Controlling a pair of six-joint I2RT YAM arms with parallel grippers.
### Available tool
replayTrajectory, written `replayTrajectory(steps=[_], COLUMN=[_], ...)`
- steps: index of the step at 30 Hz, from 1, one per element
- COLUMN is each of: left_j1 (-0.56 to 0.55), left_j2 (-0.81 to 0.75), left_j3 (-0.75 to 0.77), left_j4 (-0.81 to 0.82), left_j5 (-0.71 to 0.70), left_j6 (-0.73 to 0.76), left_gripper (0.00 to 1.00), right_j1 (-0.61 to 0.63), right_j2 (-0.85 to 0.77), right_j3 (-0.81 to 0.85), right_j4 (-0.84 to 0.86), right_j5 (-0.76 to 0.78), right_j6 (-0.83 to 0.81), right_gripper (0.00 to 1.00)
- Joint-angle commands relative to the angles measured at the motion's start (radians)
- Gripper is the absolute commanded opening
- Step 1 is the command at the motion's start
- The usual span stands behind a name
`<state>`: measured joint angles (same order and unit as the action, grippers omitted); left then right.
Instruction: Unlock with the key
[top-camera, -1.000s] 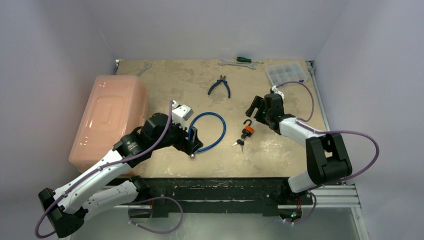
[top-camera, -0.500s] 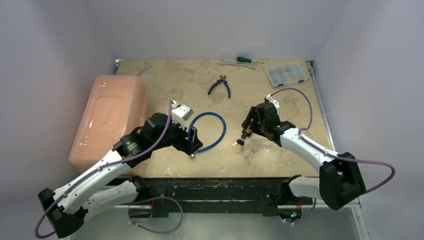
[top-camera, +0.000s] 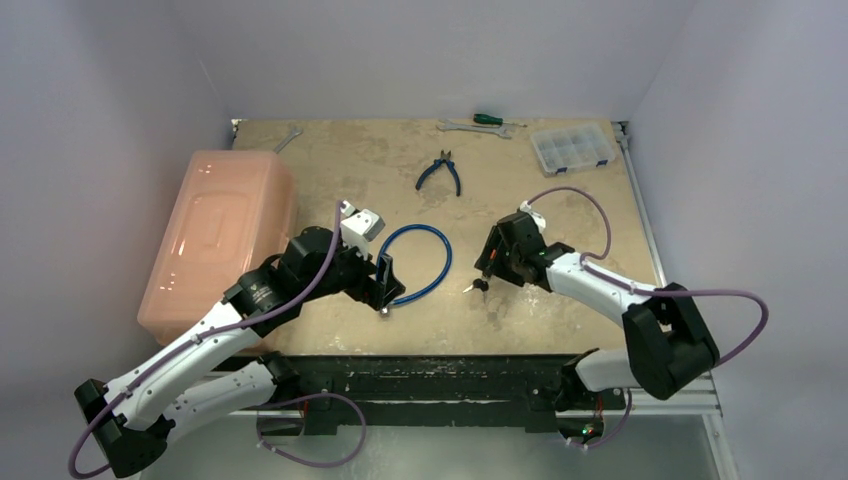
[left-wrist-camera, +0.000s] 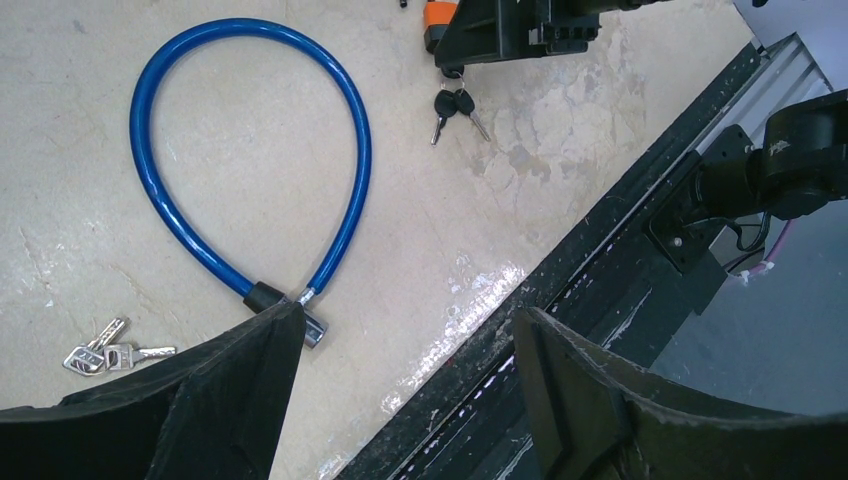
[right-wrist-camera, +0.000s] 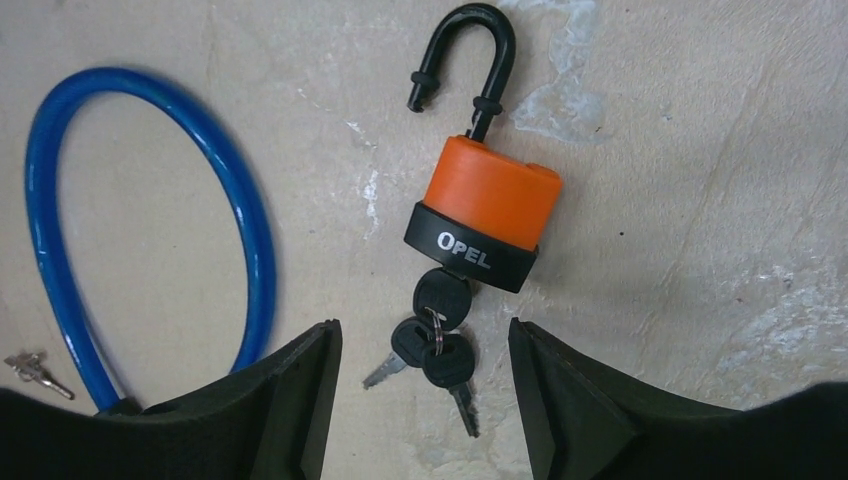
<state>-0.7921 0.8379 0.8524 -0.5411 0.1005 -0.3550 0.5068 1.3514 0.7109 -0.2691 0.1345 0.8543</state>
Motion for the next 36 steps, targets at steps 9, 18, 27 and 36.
replayTrajectory(steps=[9, 18, 27, 36], left_j1=[0.003, 0.003, 0.002, 0.002], left_j2=[-0.018, -0.022, -0.026, -0.026], left_j3=[-0.006, -0.007, -0.008, -0.008], left_j4=[0.023, 0.021, 0.022, 0.02], left_j5=[0.001, -0.004, -0.01, -0.016], left_j6=[0.014, 0.011, 0.009, 0.008], left_gripper=[0.8, 0.8, 0.79, 0.79], right_j1=[0.004, 0.001, -0.045, -0.072], right_j2=[0.111, 0.201, 0.277, 0.384], right_j3=[0.02, 0.098, 0.187, 0.291], right_j4=[0.063, 0.028, 0.008, 0.036], right_j5=[0.01, 0.086, 0.175, 0.201], right_j6=[0.018, 0.005, -0.051, -0.12], right_gripper=[0.68, 0.65, 0.63, 0.59])
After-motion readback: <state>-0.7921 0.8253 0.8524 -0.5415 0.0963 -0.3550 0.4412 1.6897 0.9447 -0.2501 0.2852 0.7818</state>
